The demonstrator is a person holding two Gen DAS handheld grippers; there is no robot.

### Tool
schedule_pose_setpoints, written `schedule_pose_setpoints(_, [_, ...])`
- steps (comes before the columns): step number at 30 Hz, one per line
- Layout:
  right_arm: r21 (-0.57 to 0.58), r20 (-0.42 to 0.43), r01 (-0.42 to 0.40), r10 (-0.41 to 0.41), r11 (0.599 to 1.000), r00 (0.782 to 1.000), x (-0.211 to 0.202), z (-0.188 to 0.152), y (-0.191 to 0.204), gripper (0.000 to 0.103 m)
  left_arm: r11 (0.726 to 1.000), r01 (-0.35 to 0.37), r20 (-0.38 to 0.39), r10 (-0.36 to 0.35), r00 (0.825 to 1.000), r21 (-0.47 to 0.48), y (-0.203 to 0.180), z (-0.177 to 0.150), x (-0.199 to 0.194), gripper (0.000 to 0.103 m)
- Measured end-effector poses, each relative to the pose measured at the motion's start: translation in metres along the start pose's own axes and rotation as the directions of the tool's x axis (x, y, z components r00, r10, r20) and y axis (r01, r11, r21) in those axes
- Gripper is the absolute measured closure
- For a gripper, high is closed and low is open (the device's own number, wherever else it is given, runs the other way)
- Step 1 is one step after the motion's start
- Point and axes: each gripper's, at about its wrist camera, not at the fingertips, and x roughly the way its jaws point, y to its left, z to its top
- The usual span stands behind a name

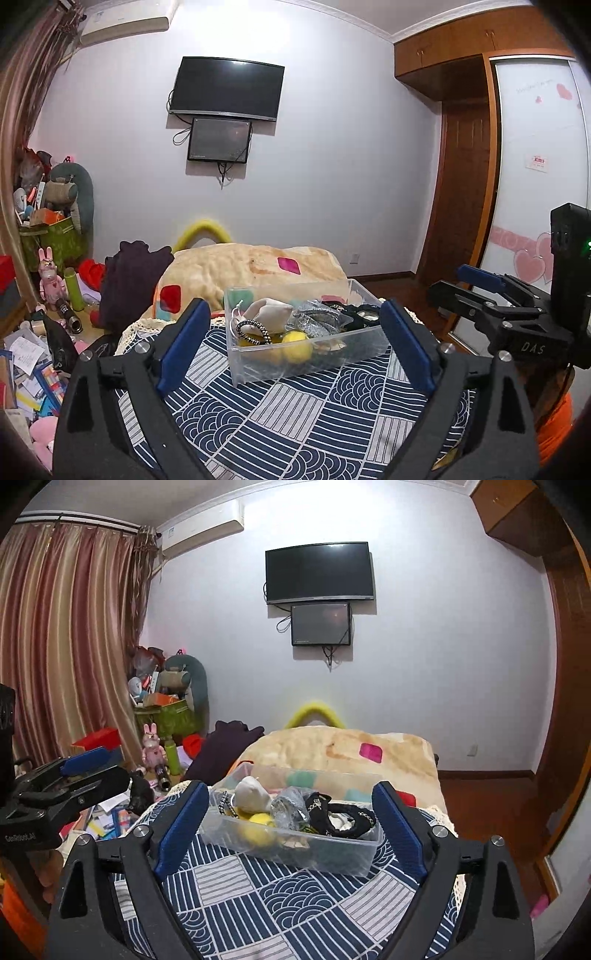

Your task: Organize soft objects

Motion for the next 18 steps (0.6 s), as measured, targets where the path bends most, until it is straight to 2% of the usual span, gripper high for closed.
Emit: schedule_pose_setpoints(18, [0.019,0.006,-0.013,0.013,1.0,1.0,-0.0053,-0.004,-0.0047,0.013,1.0,-0.008,0.002,0.008,1.0,0.016,-0.0041,-0.0061,-0.0034,0.005])
